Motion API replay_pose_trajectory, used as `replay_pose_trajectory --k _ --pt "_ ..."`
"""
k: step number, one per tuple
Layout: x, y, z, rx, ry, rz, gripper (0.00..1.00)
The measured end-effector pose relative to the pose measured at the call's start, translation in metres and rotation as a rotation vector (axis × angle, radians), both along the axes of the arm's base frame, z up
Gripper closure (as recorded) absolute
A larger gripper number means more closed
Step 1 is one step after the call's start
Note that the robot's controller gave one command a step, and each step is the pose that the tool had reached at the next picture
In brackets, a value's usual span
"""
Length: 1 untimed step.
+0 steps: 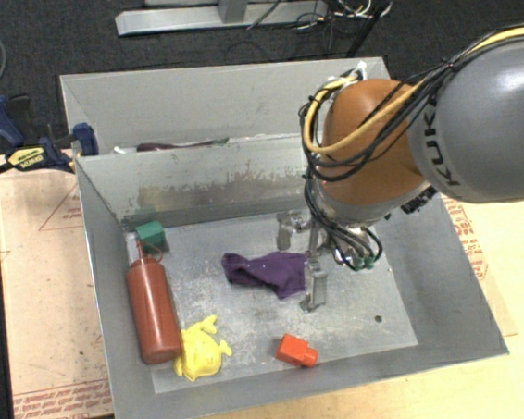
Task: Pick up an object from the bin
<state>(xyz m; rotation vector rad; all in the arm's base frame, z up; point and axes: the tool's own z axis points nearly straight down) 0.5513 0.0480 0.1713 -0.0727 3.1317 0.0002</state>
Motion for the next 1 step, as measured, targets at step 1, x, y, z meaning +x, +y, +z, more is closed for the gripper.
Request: replay_pose_trajectory --k 1 --pt "0.0263 0.0099 -0.0501 0.003 0.002 0.039 0.00"
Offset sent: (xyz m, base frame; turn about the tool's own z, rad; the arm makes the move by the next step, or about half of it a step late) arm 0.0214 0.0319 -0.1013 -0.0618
